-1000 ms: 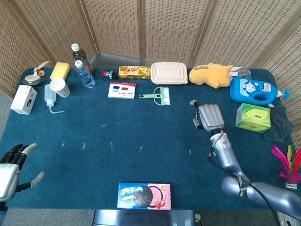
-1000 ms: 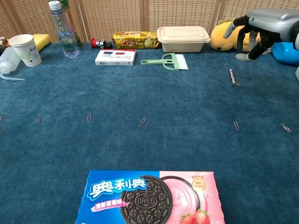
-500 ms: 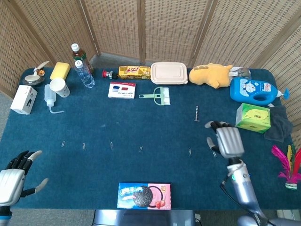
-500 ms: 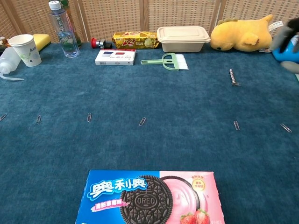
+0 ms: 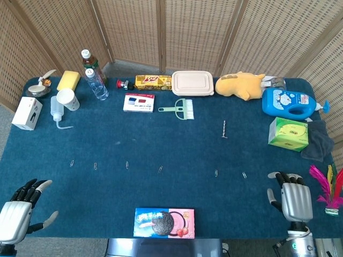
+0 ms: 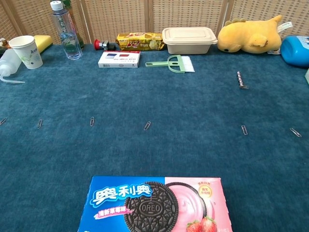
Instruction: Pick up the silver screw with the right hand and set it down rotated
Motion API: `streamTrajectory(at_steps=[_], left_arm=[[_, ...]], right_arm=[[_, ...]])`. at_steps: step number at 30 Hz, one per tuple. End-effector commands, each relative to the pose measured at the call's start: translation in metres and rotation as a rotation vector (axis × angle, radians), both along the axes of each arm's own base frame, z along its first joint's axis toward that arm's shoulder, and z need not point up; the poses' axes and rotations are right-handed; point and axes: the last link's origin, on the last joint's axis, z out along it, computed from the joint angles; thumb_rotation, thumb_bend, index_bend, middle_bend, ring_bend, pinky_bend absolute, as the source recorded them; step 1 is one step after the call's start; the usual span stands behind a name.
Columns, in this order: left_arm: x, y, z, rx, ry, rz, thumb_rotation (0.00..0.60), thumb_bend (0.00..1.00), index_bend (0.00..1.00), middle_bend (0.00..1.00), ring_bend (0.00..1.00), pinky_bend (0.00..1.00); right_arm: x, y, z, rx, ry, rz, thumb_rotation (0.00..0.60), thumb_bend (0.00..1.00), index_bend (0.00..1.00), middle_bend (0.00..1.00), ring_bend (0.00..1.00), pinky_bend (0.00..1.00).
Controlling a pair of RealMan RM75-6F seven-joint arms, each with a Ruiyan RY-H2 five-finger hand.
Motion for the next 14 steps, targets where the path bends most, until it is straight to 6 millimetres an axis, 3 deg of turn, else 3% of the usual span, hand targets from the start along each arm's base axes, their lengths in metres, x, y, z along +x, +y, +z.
streamTrajectory(at_steps=[1,14], left_arm=[[0.0013,-0.0013,0.0008,0.004,0.005,-0.006,0.464,0.39,0.16,0.20,0.12,0.19],[0.0102,0.0015,0.0041,0.020,-0.005,0.002,0.470,0.39,0.16,0.20,0.12,0.19]], right_arm=[[-0.0026,0.0072,0.0009,-0.003,-0.012,-0.006,0.600,0.40,0.40,0.42,0.37,0.27],[-0.0080,0.0158,0.0029,-0.006,-0.029,-0.016,0.600,0.40,0.40,0.42,0.36,0.26]])
